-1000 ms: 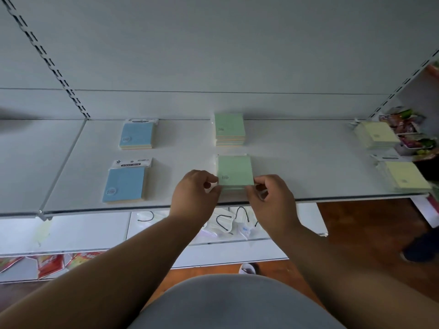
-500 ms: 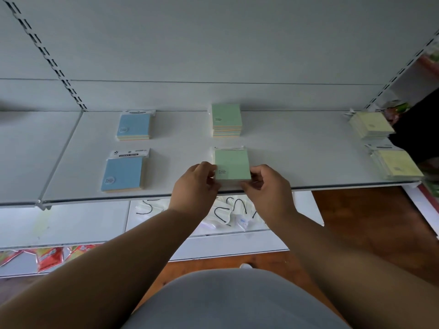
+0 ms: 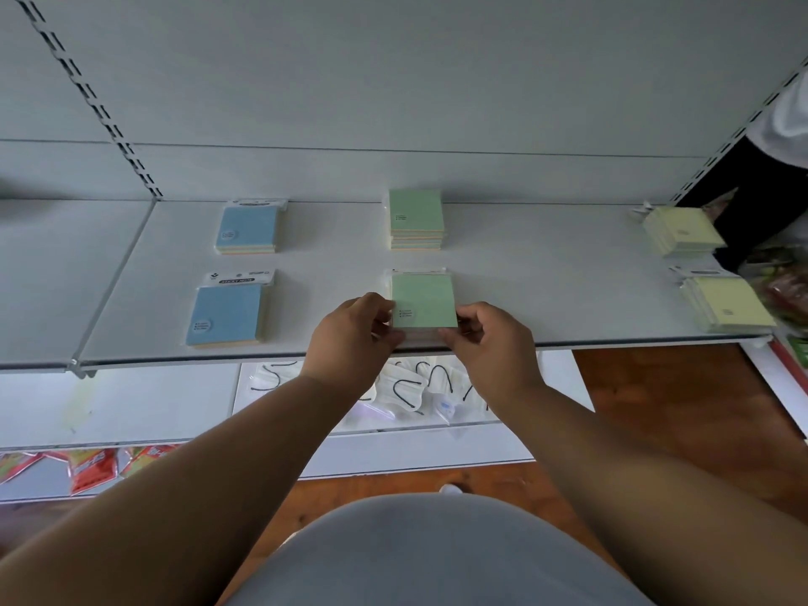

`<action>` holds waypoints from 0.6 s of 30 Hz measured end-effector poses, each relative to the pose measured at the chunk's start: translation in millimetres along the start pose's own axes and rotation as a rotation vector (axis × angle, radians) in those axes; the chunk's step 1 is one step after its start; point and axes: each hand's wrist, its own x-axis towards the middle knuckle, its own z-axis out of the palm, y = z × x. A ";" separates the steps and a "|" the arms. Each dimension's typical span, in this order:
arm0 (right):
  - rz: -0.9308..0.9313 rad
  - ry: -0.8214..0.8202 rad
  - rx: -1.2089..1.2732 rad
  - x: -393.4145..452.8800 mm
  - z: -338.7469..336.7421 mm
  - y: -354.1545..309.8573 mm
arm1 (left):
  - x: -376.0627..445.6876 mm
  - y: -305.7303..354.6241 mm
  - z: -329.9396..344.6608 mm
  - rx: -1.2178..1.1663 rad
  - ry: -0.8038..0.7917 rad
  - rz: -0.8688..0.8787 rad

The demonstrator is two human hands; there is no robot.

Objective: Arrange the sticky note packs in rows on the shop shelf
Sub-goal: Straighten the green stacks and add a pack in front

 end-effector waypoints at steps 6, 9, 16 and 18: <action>0.020 -0.007 0.001 -0.1 -1.1 -1.7 | 1.1 2.1 -4.3 0.039 -0.038 0.018; 0.091 -0.027 0.057 2.4 -2.4 -2.0 | 2.6 1.8 -4.9 0.044 -0.064 0.011; 0.147 -0.054 0.110 7.4 -13.5 0.3 | 9.5 21.0 -16.0 0.288 0.081 0.283; 0.101 -0.007 0.110 11.6 -28.8 0.8 | 13.9 36.3 -13.4 0.273 0.106 0.428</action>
